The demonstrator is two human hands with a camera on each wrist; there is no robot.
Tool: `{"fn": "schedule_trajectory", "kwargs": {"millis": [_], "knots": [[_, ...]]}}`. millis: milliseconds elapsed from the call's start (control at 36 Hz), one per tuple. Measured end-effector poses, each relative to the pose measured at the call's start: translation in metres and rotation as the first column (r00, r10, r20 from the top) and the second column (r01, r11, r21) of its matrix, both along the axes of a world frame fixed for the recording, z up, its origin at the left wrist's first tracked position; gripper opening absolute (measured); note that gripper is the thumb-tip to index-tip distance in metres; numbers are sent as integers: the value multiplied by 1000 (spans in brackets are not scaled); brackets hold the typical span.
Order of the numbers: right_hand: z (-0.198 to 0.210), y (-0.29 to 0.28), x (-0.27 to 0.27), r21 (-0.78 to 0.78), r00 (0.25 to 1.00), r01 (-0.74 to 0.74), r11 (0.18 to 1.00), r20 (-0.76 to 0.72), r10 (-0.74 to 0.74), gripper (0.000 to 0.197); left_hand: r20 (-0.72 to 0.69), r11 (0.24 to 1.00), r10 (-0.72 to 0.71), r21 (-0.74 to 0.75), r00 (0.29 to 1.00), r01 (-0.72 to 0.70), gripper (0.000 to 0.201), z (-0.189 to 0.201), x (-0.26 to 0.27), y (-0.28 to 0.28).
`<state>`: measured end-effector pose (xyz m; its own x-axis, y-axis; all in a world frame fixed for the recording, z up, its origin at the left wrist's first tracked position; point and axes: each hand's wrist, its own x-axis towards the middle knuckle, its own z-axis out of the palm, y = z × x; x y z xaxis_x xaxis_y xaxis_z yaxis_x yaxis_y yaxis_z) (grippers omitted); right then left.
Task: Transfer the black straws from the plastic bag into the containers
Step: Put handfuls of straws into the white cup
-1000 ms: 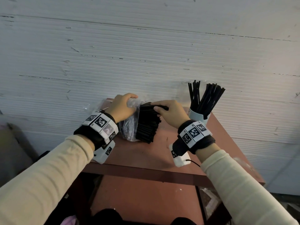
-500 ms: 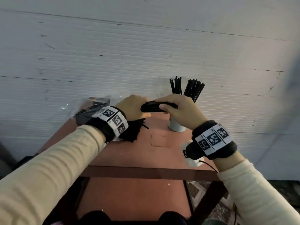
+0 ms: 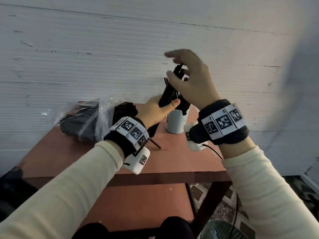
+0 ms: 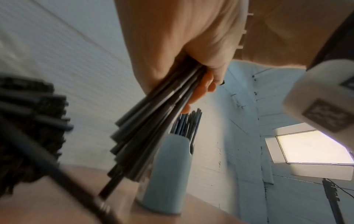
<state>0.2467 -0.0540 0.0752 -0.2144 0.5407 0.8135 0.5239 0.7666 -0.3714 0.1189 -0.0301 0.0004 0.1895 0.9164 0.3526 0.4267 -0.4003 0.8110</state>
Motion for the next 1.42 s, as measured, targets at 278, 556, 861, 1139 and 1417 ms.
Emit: {"fn": "schedule_trajectory", "kwargs": {"millis": [278,556,861,1139,1417], "knots": [[-30,12,2,-135,945,47,990,326,0,30,94,964,-76,-246,993,98,26,-35,-1,11],[-33,11,8,-104,991,79,991,117,-67,62,175,988,18,-153,984,9,40,-28,-8,16],[-73,26,2,-478,726,417,773,687,33,22,242,979,70,-205,968,-20,27,-35,-25,24],[-93,46,-38,-447,362,564,695,890,278,40,267,966,87,-259,960,-16,26,-30,-30,26],[-81,50,-26,-426,382,518,741,891,246,22,256,985,51,-172,965,-7,23,-16,-39,23]]}}
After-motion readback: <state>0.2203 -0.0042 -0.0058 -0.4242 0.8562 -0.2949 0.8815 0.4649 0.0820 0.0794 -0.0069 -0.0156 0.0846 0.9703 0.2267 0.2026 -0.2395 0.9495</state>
